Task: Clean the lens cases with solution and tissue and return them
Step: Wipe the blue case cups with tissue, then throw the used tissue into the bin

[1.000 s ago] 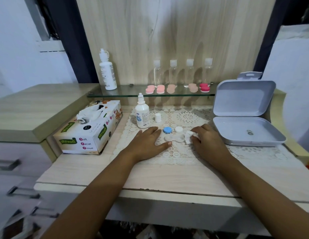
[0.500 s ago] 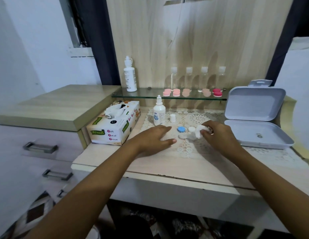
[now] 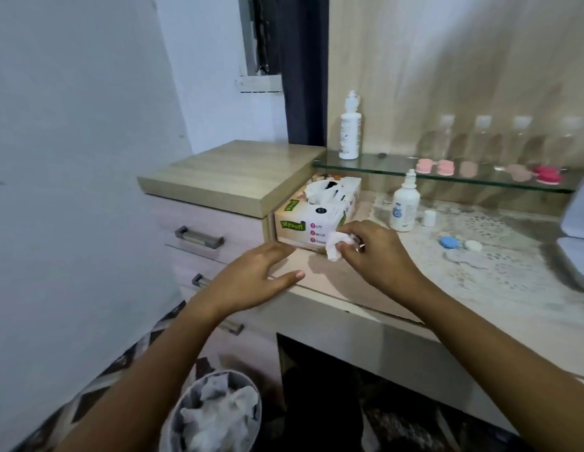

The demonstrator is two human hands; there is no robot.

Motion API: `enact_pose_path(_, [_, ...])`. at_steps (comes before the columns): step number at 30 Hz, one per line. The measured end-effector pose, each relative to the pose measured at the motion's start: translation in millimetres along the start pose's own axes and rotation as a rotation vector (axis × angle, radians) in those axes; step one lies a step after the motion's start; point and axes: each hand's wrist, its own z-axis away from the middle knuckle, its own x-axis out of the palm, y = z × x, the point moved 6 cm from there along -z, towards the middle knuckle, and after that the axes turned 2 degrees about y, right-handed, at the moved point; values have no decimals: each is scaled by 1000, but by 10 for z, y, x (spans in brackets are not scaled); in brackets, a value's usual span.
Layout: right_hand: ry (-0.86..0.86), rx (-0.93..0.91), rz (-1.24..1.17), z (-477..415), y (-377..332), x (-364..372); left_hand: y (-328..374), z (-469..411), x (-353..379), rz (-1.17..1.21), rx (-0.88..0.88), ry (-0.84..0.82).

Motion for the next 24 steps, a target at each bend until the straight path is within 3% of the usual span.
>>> enact_pose_path(8, [-195,-151,-146,62,-794,1095,-960,805,-57,40,-172,19])
enact_pose_path(13, [-350,-280,-202,346,-1090,1835,-1710,1314,352,60,-362,-71])
enact_pose_path(20, [-701,-58,-136,706,-792,3066,-2364,2010,1132,91,-616,-222])
enact_pose_path(24, [-802,67,-115,911,-574,3593,-2683,2368,1614,161,-732,-307])
